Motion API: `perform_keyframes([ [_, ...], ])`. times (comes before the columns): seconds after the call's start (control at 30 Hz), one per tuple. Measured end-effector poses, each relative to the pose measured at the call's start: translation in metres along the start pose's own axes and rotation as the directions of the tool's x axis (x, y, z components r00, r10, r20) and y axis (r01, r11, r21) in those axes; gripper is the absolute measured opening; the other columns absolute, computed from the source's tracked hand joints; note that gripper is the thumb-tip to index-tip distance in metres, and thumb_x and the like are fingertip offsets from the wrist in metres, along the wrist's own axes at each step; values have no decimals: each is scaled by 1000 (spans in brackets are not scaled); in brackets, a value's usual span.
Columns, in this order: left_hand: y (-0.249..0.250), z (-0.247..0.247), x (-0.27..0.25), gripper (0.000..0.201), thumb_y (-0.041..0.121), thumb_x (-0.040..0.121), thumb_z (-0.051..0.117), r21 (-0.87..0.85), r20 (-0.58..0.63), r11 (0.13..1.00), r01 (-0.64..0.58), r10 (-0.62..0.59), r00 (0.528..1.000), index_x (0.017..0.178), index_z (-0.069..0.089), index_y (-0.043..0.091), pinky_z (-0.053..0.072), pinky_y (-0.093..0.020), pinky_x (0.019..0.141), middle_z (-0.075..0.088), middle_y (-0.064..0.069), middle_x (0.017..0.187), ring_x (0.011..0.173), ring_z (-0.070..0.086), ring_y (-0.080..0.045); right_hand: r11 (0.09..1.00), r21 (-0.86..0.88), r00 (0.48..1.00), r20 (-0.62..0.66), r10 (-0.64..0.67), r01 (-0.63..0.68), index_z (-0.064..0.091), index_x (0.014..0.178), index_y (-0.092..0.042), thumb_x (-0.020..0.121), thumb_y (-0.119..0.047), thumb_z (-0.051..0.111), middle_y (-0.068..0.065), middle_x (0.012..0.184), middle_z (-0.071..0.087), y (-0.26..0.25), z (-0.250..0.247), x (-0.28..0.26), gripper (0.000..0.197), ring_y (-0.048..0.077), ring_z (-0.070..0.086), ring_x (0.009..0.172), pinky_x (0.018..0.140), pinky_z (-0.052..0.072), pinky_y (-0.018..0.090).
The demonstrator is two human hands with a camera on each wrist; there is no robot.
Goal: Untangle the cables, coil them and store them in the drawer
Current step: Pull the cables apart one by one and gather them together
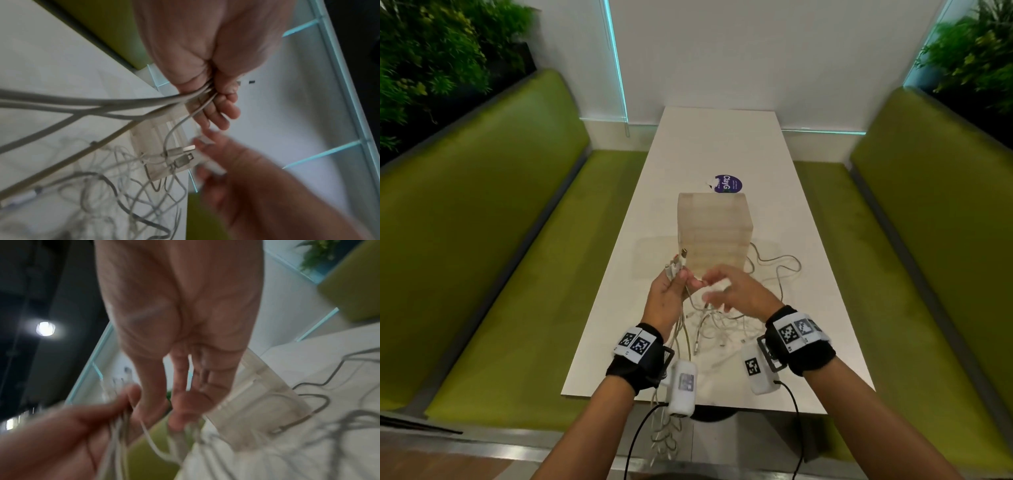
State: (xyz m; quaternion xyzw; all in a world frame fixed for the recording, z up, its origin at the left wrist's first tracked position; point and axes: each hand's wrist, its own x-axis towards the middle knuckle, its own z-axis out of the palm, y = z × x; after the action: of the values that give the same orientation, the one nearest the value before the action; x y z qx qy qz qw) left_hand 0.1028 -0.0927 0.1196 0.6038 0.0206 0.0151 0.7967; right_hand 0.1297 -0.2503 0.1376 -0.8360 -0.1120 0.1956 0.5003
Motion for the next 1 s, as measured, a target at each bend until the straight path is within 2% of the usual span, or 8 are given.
perform_keyframes([
  [0.13,4,-7,4,23,15,101,39,-133,-39,990,38,-44,998,85,54,7,54,-31,85,60,-1,63,79,68,-23,977,-211,979,200,49,-5,59,111,-19,83,-23,70,-6,104,59,17,26,1,31,8,57,62,56,42,16],
  [0.23,10,-8,2,23,14,101,39,-191,-50,981,37,-47,998,84,55,8,54,-33,86,58,0,62,72,65,-21,982,-186,997,72,-20,33,61,96,-20,89,-28,62,0,97,64,18,36,3,11,11,57,59,59,44,22],
  [0.4,22,-17,3,24,12,101,37,-292,-115,956,3,-39,993,83,53,10,55,-28,69,53,3,57,56,57,-13,850,-526,999,37,-7,25,58,98,-12,86,-25,57,9,104,58,36,30,15,17,27,58,92,78,46,35],
  [0.57,36,-42,12,25,11,101,37,-377,-223,926,-36,-53,973,80,50,12,39,-20,49,46,6,53,47,42,-9,932,-356,995,-97,30,-62,54,81,-19,87,-20,56,4,87,62,55,6,14,7,20,58,80,76,48,36],
  [0.7,25,-42,13,26,17,101,38,-264,-209,964,43,-100,973,80,52,13,29,-16,44,46,5,57,43,35,-4,991,-117,992,-98,-75,63,64,84,-18,94,-22,55,-5,71,55,40,-1,10,14,-1,47,55,59,41,16],
  [0.8,11,-30,9,25,18,102,38,-42,-129,991,129,-133,983,83,54,12,27,-15,44,39,2,62,44,31,-3,987,-87,979,-140,-145,134,69,91,-14,95,-20,52,-4,82,62,27,-4,13,19,-5,52,61,59,40,11],
  [0.9,2,-9,3,25,20,101,39,137,-19,978,159,-158,987,88,57,10,24,-18,46,37,1,62,45,28,-5,963,-210,958,-196,-210,168,71,90,-13,92,-21,56,5,88,66,18,-1,18,17,12,59,80,73,45,25],
  [1.0,2,6,-2,24,20,101,40,166,43,968,188,-197,979,88,58,9,25,-19,47,40,2,58,44,29,-6,898,-409,936,-224,-270,161,69,88,-8,93,-18,52,10,79,56,10,3,20,21,23,54,77,70,39,31],
])
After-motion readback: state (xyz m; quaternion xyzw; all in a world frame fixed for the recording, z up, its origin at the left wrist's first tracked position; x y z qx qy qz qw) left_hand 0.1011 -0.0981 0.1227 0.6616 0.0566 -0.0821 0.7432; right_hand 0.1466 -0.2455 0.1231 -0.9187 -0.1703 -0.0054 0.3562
